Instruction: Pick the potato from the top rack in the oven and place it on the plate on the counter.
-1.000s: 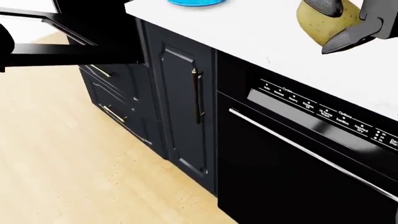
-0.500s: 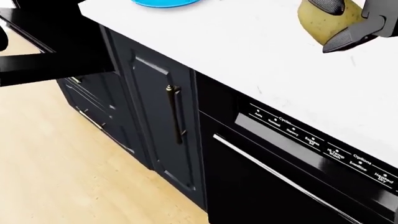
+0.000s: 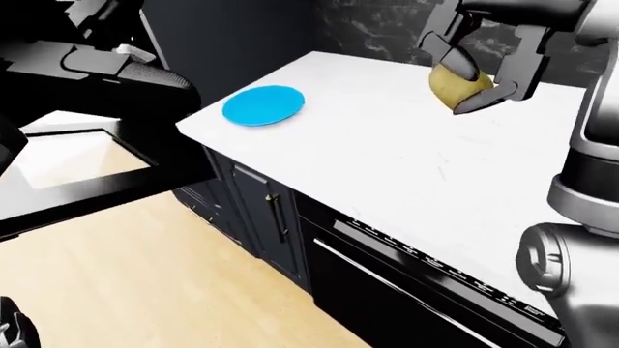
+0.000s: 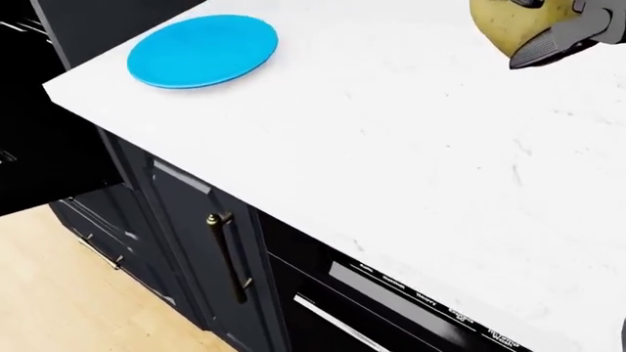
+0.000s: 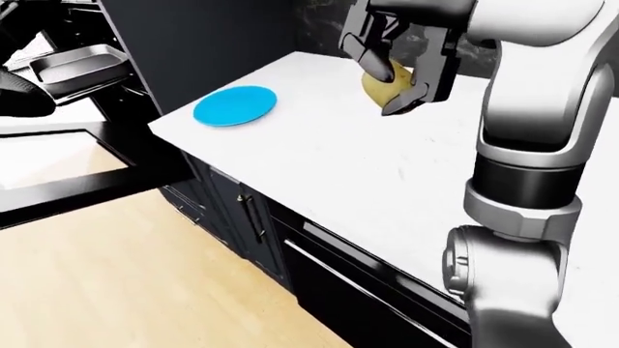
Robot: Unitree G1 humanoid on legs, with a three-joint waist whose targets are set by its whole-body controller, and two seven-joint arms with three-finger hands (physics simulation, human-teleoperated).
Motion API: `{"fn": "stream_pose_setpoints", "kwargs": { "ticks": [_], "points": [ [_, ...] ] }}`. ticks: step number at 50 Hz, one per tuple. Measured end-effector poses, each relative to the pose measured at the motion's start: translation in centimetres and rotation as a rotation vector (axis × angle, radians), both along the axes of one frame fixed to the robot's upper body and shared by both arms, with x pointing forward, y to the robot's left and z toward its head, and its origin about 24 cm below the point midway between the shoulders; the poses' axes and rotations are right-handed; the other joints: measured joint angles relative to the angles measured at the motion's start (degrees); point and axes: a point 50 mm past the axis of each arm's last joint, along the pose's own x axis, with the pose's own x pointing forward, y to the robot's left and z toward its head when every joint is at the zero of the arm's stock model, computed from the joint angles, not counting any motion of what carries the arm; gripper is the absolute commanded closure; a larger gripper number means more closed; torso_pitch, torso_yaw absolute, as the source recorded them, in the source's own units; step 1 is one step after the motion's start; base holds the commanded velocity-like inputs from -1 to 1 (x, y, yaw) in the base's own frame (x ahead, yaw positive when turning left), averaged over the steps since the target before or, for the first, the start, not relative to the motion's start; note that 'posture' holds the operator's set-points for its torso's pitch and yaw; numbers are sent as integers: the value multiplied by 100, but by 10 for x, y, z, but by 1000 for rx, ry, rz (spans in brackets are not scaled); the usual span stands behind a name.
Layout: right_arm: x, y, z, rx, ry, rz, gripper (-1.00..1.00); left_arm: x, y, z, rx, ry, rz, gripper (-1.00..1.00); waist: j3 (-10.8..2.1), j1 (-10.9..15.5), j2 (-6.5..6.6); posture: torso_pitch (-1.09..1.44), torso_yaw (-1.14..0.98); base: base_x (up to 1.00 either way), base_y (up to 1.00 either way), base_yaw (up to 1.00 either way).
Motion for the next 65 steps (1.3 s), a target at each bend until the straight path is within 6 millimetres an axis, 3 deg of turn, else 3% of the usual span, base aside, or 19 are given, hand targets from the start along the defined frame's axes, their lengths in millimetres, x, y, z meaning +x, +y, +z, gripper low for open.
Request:
{"fn": "stream_pose_setpoints", "kwargs": {
  "ticks": [4, 9, 10, 12, 14, 15, 23, 29, 38, 40, 45, 47, 50, 56, 57, 59, 61, 65],
  "points": [
    [1, -1, -2, 2, 5, -2, 99, 1, -1, -2, 3, 6, -7, -100, 44, 30, 106, -11, 0, 0, 78, 0],
    [3, 0, -4, 2, 23, -4, 98, 2, -1, -4, 6, 20, -9, -100, 63, 44, 334, -11, 0, 0, 75, 0],
    [3, 0, -4, 3, 21, -4, 98, 2, 0, -4, 5, 18, -7, -100, 48, 39, 416, -11, 0, 0, 38, 0],
    [2, 1, 0, 10, 9, 0, 98, 0, 2, -1, 0, 2, 3, -100, 38, 73, 747, -11, 0, 0, 2, 0],
    [3, 7, -7, -2, 24, 24, 98, 1, 6, -5, -15, 15, 18, -100, 205, 74, 649, -11, 0, 0, 0, 0],
    [5, 10, -10, -13, 40, 34, 98, 3, 6, -6, -14, 28, 27, -100, 217, 77, 646, -11, 0, 0, 0, 0],
    [1, 5, -3, -9, 2, 12, 100, 2, 5, -4, -10, 13, 21, -100, 99, -121, 390, -11, 0, 0, 0, 0],
    [4, 7, -8, -25, 20, 13, 100, 4, 4, -5, -10, 22, 20, -100, 35, -67, 322, -11, 0, 0, 6, 0],
    [5, 4, -9, -20, 23, 6, 100, 0, 3, -2, -7, 4, 15, -100, -27, 30, 70, -11, 0, 0, 26, 0],
    [4, 1, -10, -16, 23, -6, 100, 1, 1, -5, -6, 9, 3, -100, 28, -30, 184, -11, 0, 0, 27, 0],
    [6, -2, -12, -15, 40, -23, 100, 3, -1, -7, 10, 34, -16, -100, -27, -55, 12, -11, 0, 0, 32, 0],
    [4, 0, -9, -19, 18, -15, 100, 2, 1, -5, 1, 18, -6, -100, -12, -21, 35, -11, 0, 3, 38, 0],
    [2, 0, -8, -18, 9, -11, 100, 0, 2, -3, -3, 1, 0, -100, 20, -5, 174, -11, 0, 4, 38, 0],
    [3, 1, -9, -9, 19, -6, 100, 0, 2, -2, -4, 7, -2, -100, -6, -72, 662, -11, 0, 5, 38, 0],
    [4, 3, -11, -11, 26, 6, 100, 0, 4, -3, -8, 12, 6, -100, 45, -21, 584, -11, 0, 3, 38, 0],
    [5, 9, -15, -27, 44, 26, 100, 2, 6, -5, -11, 28, 21, -100, 106, 12, 590, -11, 0, 3, 38, 0],
    [5, 11, -15, -34, 47, 34, 100, 2, 7, -4, -9, 26, 29, -100, 76, -3, 549, -11, 0, 3, 38, 0],
    [2, 6, -8, -21, 20, 20, 100, 0, 6, -1, -12, 2, 18, -100, 53, -61, 348, -11, 0, 3, 37, 0]
  ]
}}
